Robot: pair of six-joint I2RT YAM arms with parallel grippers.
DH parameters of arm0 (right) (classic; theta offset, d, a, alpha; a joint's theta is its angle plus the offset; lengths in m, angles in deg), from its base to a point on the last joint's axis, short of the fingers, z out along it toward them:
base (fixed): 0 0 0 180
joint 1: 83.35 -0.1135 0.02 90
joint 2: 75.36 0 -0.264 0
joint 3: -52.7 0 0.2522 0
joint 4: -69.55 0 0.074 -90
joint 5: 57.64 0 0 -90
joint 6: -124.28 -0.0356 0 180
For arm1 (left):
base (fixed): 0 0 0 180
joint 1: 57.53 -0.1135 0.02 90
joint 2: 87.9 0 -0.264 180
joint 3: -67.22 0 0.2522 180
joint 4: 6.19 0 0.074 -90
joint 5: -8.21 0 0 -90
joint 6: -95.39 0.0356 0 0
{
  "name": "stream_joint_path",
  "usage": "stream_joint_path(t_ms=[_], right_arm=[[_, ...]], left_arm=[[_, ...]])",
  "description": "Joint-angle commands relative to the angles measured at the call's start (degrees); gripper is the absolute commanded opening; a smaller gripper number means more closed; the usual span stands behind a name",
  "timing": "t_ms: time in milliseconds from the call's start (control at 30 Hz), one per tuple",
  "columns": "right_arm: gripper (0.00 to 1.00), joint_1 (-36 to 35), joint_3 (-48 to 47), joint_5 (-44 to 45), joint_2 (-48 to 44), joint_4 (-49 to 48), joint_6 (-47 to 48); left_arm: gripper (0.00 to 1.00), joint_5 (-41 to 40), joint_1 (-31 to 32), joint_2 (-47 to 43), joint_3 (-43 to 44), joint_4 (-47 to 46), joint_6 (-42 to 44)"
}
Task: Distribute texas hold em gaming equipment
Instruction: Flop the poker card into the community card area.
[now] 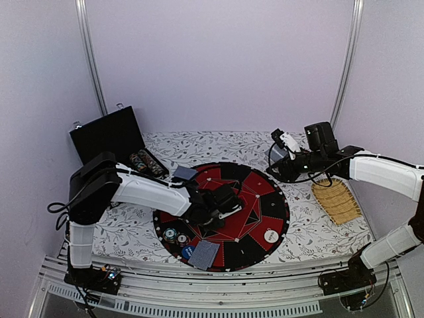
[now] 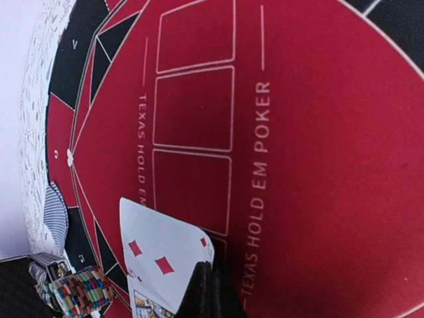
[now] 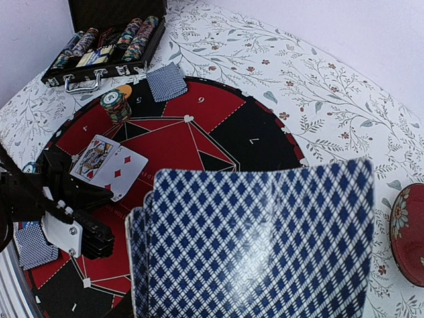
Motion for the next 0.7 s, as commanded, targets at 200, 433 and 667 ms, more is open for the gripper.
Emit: stream_joint_path(t_ms=[200,433,667], right_arm=[[0.51,0.37,0.2,-0.92,-1.69,0.25,0.39],[0.51,0.37,0.18,-0.92,-1.96,0.39,0.56],[0.51,0.37,0.09,-1.09,-1.71,0.39,0.66]], left_arm=[[0.0,1.66,0.28,1.41,0.74,0.37,-0.8],[0.0,1.25,0.25,2.64,1.62,0.63,-0.37],[0.24,4.23,0.23,-0.12,-0.68,0.9,0.45]])
